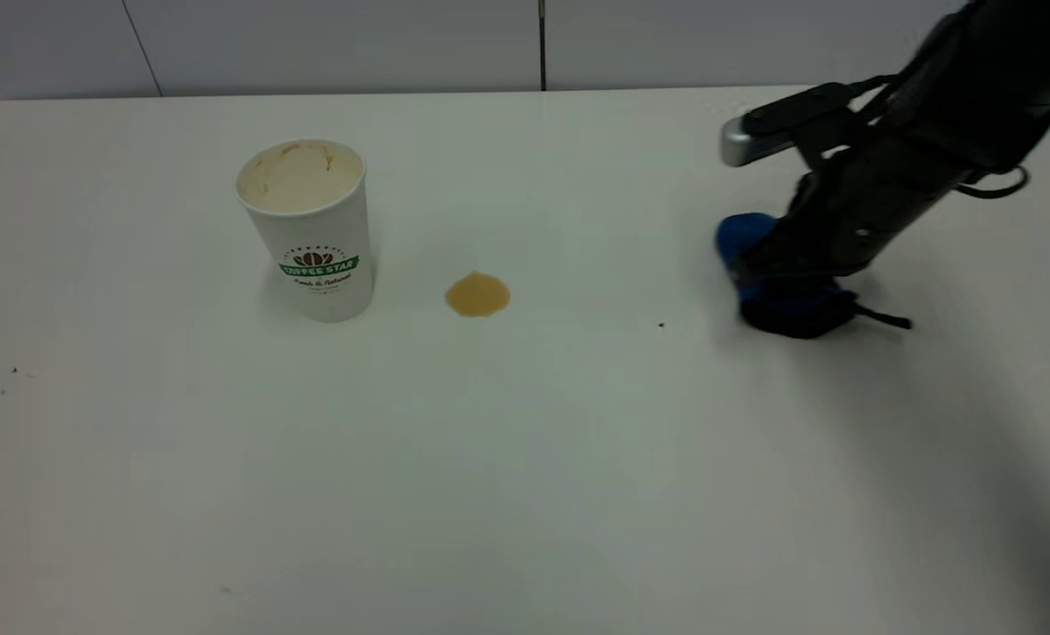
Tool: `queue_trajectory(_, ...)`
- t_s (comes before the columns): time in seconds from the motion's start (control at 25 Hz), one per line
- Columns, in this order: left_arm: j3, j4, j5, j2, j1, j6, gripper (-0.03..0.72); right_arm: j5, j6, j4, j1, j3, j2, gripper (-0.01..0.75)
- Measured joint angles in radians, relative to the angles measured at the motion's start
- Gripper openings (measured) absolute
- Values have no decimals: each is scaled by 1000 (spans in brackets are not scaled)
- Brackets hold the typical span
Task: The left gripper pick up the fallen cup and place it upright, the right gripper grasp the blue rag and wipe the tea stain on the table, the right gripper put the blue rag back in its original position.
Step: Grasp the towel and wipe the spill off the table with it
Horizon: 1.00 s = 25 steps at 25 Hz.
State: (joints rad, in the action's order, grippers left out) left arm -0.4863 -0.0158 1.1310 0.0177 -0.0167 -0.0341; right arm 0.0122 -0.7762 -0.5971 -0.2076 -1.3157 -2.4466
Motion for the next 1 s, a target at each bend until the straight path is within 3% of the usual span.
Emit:
queue_trajectory(0.28, 0, 0, 0, 0, 0, 0, 524, -38, 20, -22, -183, -182, -50, 51)
queue_trajectory(0.68, 0, 0, 0, 0, 0, 0, 524, -177, 24, -28, -270, -452, -180, 51)
queue_trajectory(1.0, 0, 0, 0, 0, 0, 0, 524, -377, 24, -12, -312, -496, -205, 51)
